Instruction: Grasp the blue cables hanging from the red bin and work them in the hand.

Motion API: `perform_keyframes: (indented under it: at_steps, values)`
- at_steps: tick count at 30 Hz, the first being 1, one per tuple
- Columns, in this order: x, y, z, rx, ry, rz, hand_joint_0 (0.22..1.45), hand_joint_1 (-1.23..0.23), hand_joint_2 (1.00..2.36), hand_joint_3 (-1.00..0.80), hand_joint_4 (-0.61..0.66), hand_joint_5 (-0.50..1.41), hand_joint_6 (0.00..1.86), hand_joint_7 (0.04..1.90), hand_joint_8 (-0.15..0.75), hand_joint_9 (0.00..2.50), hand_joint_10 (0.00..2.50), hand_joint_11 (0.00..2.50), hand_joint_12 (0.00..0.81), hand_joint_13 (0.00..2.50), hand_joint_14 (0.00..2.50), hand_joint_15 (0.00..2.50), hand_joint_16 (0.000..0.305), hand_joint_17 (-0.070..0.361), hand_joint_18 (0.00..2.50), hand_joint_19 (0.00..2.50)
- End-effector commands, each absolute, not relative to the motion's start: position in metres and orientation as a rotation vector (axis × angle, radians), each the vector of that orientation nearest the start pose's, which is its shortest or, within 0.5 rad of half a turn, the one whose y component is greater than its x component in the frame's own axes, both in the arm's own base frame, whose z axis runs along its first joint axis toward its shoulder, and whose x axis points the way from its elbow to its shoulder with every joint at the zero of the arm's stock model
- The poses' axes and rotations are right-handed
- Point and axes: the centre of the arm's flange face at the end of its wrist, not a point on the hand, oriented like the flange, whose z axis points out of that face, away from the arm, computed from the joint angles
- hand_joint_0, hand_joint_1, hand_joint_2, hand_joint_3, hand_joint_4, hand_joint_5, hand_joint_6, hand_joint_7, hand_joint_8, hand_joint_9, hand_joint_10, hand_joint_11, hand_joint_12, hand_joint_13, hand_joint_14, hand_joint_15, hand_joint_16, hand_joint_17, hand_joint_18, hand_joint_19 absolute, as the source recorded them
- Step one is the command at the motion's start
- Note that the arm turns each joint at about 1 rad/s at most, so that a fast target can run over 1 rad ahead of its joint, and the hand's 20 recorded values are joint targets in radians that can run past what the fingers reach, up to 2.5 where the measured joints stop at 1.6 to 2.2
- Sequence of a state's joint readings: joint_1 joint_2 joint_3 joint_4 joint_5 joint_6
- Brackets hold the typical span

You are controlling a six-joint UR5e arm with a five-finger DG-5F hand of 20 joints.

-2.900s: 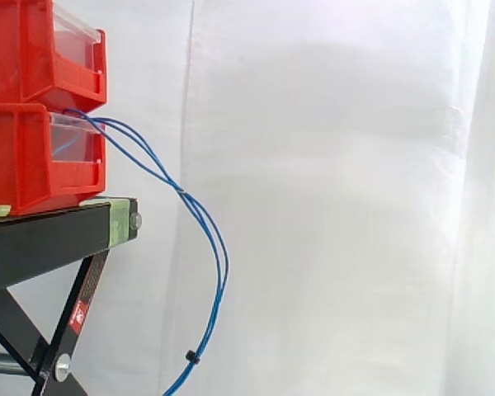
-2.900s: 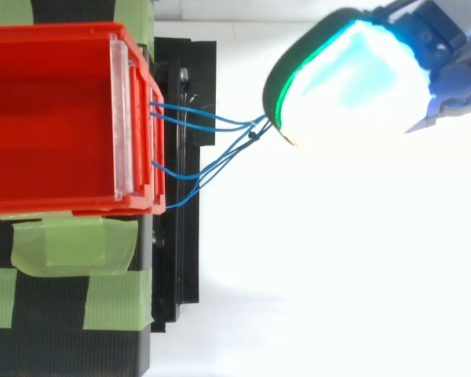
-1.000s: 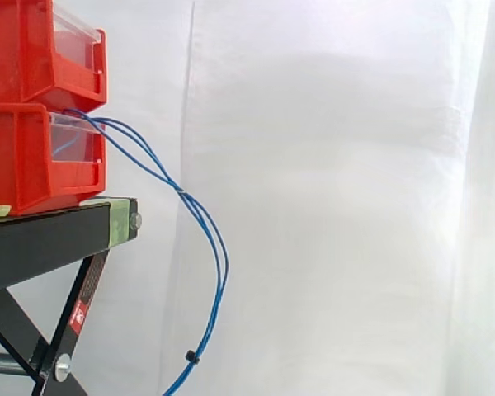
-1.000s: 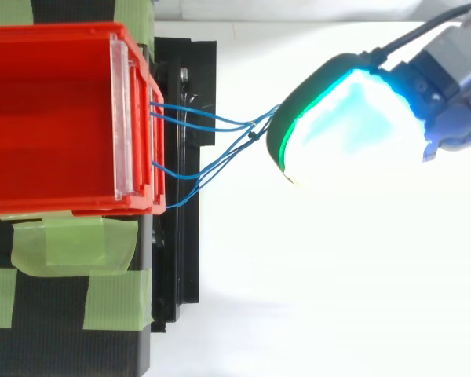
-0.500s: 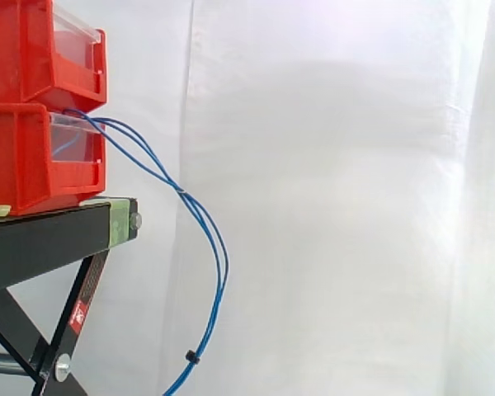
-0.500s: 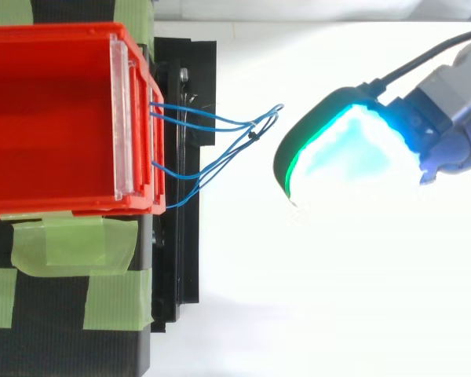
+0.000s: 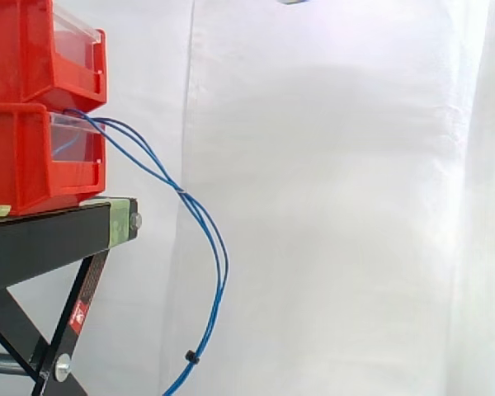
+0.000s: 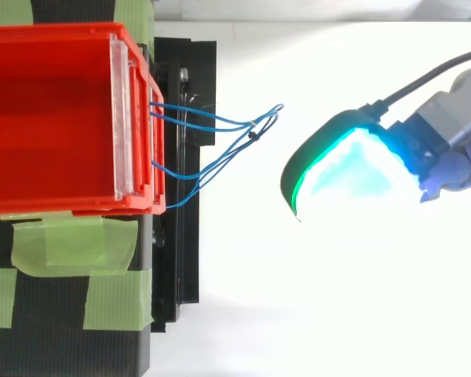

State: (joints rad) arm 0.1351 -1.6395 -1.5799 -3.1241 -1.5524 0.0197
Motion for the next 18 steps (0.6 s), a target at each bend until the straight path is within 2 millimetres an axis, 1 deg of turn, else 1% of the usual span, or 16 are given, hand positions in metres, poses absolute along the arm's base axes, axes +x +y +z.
perform_keyframes:
  at_steps: [1, 4, 11, 18]
  values:
    - [0.5267, -0.0631, 0.4515, 1.208, 1.337, 1.28, 0.84, -0.56, 1.0, -0.88, 0.23, -0.21, 0.0, 0.66, 0.306, 0.29, 0.0, 0.04, 0.306, 0.15, 0.0, 0.13, 0.039, 0.088, 0.0, 0.03]
    - [0.5266, -0.0625, 0.4496, 1.213, 1.344, 1.285, 0.84, -0.57, 1.0, -0.87, 0.24, -0.2, 0.0, 0.65, 0.309, 0.31, 0.0, 0.01, 0.309, 0.18, 0.0, 0.12, 0.039, 0.089, 0.02, 0.02]
    - [0.5255, -0.0595, 0.4489, 1.213, 1.365, 1.304, 0.84, -0.57, 1.0, -0.87, 0.24, -0.19, 0.0, 0.65, 0.309, 0.32, 0.0, 0.03, 0.31, 0.18, 0.0, 0.12, 0.039, 0.089, 0.02, 0.02]
    - [0.5232, -0.0599, 0.447, 1.223, 1.384, 1.288, 0.84, -0.57, 1.01, -0.88, 0.25, -0.18, 0.0, 0.65, 0.309, 0.32, 0.0, 0.02, 0.312, 0.19, 0.0, 0.12, 0.04, 0.089, 0.04, 0.03]
